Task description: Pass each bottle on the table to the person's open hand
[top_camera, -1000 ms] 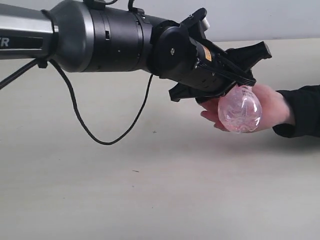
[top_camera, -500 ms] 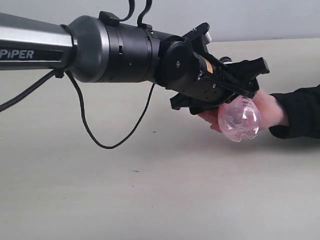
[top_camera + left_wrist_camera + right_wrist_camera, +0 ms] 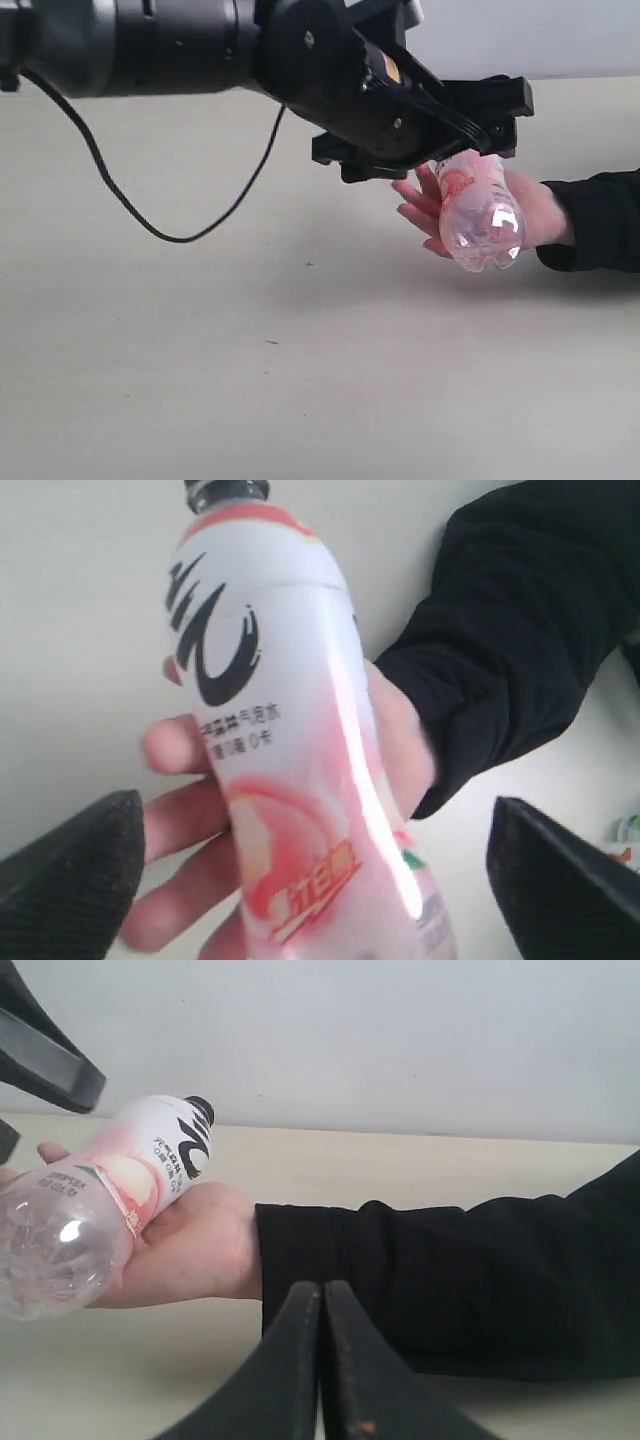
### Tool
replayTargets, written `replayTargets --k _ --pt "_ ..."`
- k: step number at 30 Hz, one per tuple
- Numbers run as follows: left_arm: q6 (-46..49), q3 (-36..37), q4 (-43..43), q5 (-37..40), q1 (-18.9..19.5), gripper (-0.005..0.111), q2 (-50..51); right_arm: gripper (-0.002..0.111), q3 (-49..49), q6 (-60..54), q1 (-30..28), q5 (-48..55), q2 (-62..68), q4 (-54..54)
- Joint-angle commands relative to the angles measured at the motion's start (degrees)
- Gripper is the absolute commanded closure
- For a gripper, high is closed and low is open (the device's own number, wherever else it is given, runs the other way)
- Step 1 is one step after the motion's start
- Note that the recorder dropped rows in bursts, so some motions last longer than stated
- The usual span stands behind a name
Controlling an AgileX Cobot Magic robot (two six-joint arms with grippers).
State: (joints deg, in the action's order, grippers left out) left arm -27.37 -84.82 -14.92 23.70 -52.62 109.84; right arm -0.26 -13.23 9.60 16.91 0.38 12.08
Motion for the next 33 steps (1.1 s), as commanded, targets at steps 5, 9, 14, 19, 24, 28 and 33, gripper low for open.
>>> replayTargets --k 5,9,14,19,24,28,33 --pt "21.81 1.25 -0.01 17.59 2.84 0.052 -8.78 0.108 0.26 -0.07 -0.27 -0.35 -0.38 -0.08" --pt "22.87 7.27 2.85 14.97 2.84 0.097 -13.40 0.108 0.26 -0.07 -0.27 -0.35 -0.38 -0.08" --pt "24.63 21.41 4.61 1.04 2.99 0.107 -20.25 0.108 0.26 -0.07 -0.27 -0.35 -0.38 -0.08" --pt "25.84 40.26 4.65 -22.15 2.99 0.107 -28.82 0.108 0.26 -0.07 -0.27 -0.35 -0.38 -0.08" --pt "26.03 57.33 4.65 -44.41 2.99 0.107 -37.18 0.108 0.26 -0.07 -0.27 -0.35 -0.38 -0.08" --pt "29.26 66.40 4.65 -53.18 2.99 0.107 -42.48 0.108 0.26 -0.07 -0.27 -0.35 -0.38 -0.08" --pt "34.56 73.03 -2.65 -58.22 2.99 0.107 -48.49 0.108 0.26 -0.07 -0.27 -0.35 -0.38 -0.08"
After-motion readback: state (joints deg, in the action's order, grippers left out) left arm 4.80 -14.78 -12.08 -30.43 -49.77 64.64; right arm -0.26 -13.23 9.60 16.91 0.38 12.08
